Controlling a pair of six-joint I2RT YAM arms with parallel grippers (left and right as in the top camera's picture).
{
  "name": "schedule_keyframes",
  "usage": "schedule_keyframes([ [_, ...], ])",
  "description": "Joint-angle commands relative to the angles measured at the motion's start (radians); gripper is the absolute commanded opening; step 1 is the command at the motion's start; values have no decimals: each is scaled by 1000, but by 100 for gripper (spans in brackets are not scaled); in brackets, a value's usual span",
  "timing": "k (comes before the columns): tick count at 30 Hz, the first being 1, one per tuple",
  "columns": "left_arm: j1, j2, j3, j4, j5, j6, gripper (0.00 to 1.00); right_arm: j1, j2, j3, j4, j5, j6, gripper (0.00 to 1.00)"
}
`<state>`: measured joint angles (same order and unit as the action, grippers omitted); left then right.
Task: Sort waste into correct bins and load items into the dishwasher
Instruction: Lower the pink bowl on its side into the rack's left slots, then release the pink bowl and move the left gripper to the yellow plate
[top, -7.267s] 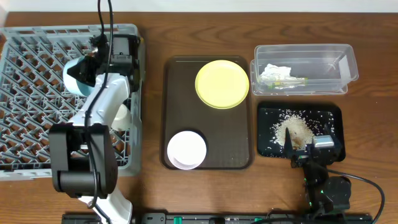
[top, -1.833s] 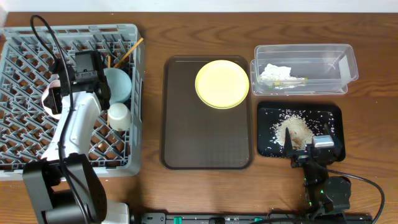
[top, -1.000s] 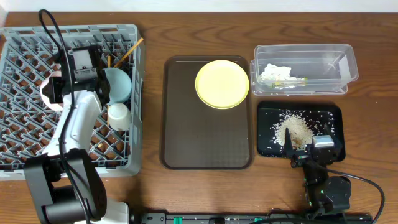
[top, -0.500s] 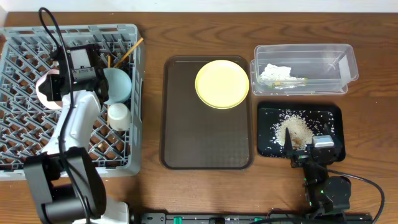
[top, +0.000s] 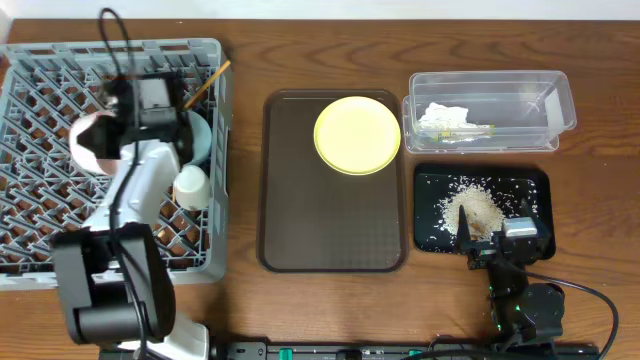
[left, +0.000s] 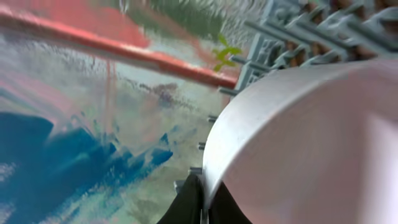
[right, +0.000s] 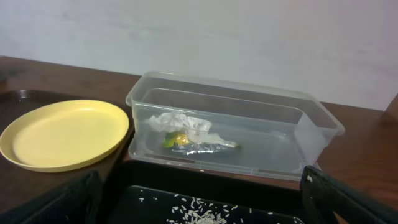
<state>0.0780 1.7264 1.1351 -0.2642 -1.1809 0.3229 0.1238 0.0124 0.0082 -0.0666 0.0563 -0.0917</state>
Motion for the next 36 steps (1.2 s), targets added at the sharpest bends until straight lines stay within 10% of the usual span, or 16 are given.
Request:
schedule_keyframes([
  [1,-36,17,-19,-11,-26,9,7,-6,-6,-3,-1,3,-7,99],
  [9,-82,15,-19,-59,-68,8,16,-6,-6,-3,-1,3,-7,99],
  [14,-179,-21,-19,-70,-88,-11,64,-6,-6,-3,-1,3,-7,99],
  [23,-418,-212,-18,-119,-20,-76,78,-6,-6,-3,-1,3,-7,99],
  [32,-617,-383,-18,-267,901,-415,77,-6,-6,-3,-1,3,-7,99],
  [36,-617,-328,-18,-183,1085,-484,76,-6,-6,-3,-1,3,-7,99],
])
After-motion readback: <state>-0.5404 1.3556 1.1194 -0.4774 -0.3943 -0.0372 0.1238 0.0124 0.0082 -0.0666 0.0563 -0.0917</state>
